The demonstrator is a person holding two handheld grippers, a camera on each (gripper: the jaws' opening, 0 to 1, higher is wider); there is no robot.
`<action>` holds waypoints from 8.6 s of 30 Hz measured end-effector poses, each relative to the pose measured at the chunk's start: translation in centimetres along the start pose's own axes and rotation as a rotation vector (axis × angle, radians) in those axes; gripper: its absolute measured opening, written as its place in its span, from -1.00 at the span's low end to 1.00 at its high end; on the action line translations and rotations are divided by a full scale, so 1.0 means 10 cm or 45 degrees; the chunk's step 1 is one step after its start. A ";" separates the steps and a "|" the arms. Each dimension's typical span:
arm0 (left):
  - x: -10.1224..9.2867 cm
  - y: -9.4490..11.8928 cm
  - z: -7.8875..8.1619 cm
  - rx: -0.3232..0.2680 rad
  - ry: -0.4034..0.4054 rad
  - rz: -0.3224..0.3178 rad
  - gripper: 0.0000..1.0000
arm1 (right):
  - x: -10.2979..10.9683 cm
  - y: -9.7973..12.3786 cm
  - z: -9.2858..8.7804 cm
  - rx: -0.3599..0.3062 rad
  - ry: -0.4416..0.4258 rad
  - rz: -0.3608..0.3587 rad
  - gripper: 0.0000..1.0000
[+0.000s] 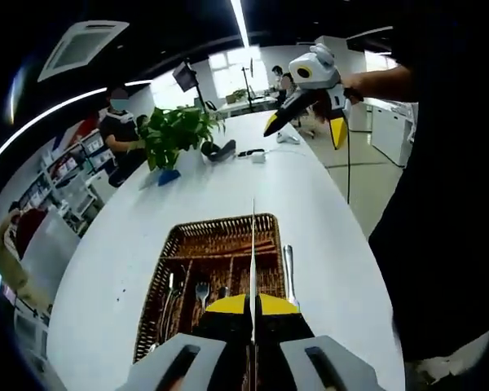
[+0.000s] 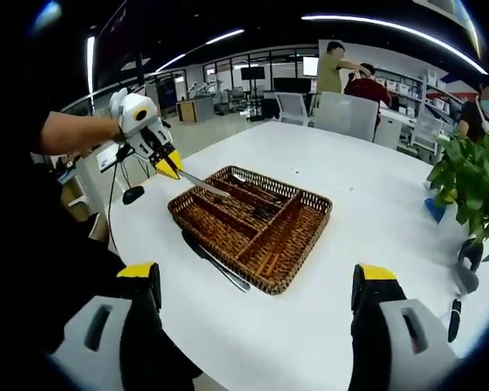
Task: Arrange the knives, forks, and spoons in their matching storage slots by inserting each utensil handle-first until every utensil is classified and aligned in the correct compartment
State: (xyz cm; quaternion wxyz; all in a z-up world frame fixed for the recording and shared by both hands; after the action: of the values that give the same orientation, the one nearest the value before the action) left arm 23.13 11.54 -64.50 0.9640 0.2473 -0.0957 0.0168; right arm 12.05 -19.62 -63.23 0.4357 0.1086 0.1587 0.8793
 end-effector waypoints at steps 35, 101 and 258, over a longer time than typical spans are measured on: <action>0.33 0.09 -0.46 0.084 -0.067 0.122 -1.00 | -0.02 0.01 -0.02 0.009 0.006 -0.013 0.97; -0.03 -0.69 -1.39 0.336 -0.187 0.094 -0.93 | 0.03 -0.05 -0.14 0.095 -0.004 0.002 0.97; -1.04 -0.81 -1.09 0.339 0.390 0.099 0.06 | -0.13 0.27 -0.20 0.040 0.055 0.036 0.85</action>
State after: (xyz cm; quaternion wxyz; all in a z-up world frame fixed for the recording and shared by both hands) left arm 15.54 9.86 -79.72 0.9248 0.3632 0.0456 0.1038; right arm 10.16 -22.53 -64.19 0.4181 0.0985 0.1804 0.8849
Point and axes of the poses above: the point that each gripper's makers call its tool centre point, and the gripper's own axes: y roughly backward along the fingers, x roughly to its left, z roughly out of its top, the point moved 8 cm from there along y, roughly backward along the fingers, and after that the axes turned 14 degrees about -x, right-handed, at the moved point
